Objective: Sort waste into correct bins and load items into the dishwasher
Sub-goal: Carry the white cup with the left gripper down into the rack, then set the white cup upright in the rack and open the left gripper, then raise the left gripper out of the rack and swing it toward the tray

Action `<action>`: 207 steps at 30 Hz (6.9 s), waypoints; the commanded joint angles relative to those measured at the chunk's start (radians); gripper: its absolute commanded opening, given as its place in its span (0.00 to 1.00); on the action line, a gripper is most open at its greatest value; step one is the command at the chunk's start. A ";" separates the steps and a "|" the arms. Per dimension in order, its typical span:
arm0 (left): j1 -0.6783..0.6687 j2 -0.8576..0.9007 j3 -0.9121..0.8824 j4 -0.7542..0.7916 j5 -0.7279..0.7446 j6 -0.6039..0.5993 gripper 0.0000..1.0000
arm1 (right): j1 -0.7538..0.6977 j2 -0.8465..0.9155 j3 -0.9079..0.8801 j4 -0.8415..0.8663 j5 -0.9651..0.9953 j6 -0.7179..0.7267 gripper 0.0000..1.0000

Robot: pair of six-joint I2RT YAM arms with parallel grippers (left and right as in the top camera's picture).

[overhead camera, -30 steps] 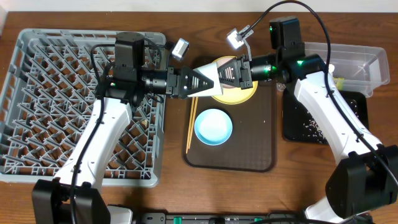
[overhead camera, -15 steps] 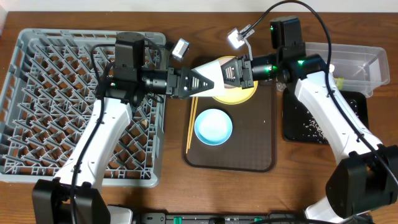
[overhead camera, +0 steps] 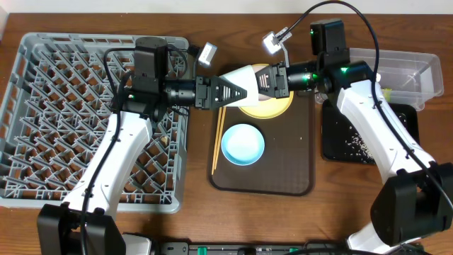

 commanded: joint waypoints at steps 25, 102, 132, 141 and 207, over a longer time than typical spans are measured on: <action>0.300 -0.108 0.018 -0.328 -0.538 0.230 0.25 | -0.101 -0.006 0.009 -0.476 0.506 -0.214 0.40; 0.401 0.061 0.044 -0.927 -1.347 0.305 0.85 | -0.082 -0.006 0.009 -0.700 0.817 -0.286 0.47; 0.264 -0.271 0.116 -1.004 -1.237 0.290 0.33 | -0.082 -0.006 0.009 -0.727 0.843 -0.285 0.47; 0.260 -0.269 0.116 -1.010 -1.236 0.289 0.06 | -0.082 -0.006 0.009 -0.727 0.843 -0.285 0.47; 0.260 -0.266 0.116 -1.055 -1.210 0.143 0.06 | -0.082 -0.006 0.009 -0.743 0.843 -0.285 0.47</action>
